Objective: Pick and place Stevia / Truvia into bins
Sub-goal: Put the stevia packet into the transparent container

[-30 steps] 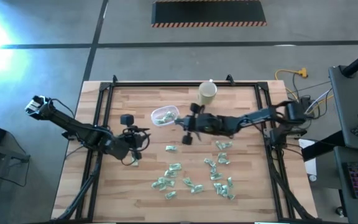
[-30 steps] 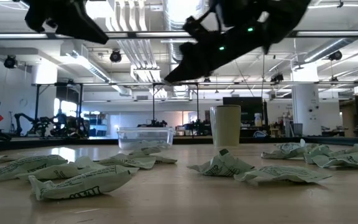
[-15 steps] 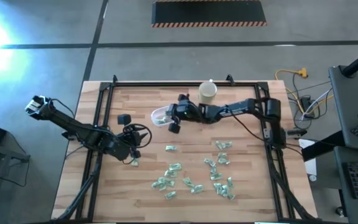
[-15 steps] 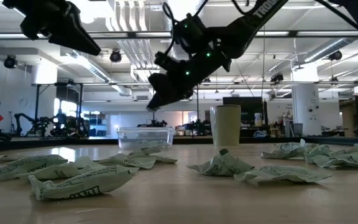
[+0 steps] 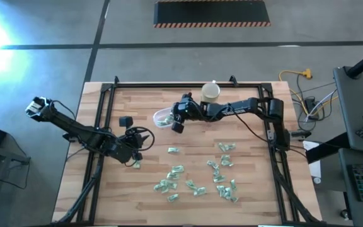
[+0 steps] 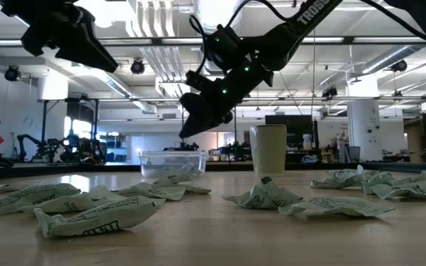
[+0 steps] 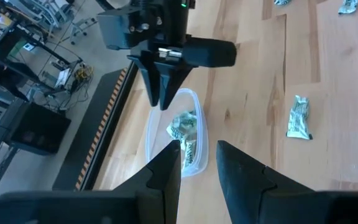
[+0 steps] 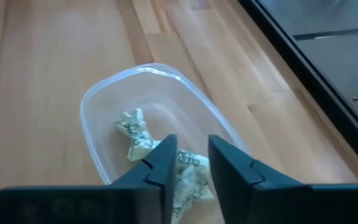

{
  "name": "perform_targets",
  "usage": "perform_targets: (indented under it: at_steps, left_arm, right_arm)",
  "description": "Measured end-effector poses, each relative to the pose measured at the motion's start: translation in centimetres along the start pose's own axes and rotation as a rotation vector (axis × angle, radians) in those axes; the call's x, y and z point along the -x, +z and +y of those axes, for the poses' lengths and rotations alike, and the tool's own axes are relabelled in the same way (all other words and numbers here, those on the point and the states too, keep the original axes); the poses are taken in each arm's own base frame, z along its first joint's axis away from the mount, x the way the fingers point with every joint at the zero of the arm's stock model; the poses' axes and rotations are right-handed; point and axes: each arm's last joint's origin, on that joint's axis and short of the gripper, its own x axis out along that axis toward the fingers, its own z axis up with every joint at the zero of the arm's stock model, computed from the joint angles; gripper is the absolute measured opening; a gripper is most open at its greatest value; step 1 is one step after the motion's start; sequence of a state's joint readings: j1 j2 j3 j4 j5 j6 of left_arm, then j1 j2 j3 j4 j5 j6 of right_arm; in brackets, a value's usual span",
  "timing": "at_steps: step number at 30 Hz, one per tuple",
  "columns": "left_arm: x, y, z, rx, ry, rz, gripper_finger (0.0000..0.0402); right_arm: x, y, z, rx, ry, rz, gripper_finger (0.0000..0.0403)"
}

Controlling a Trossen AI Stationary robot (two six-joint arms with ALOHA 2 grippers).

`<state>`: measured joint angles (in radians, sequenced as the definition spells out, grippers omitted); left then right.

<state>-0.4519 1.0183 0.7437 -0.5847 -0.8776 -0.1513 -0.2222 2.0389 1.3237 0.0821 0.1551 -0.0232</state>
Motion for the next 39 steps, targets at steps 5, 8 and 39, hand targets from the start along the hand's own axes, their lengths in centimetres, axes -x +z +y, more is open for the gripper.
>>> perform_targets:
  at_steps: [5, 8, 39]
  left_arm:
    - [-0.1, -0.2, -0.1, 0.011, -0.012, 0.007, 0.0086]
    - [-0.3, -0.7, -0.5, 0.031, -0.085, 0.032, 0.0086]
    - [-2.2, -4.1, -4.6, 0.140, -0.489, 0.526, 0.0086]
  right_arm:
    - [0.8, 0.6, 0.1, 0.027, 0.006, 0.021, 0.0128]
    - [2.3, 1.1, 0.7, 0.084, 0.025, 0.060, 0.0140]
    - [22.3, -6.5, 12.6, 0.256, 0.337, 0.406, 0.0098]
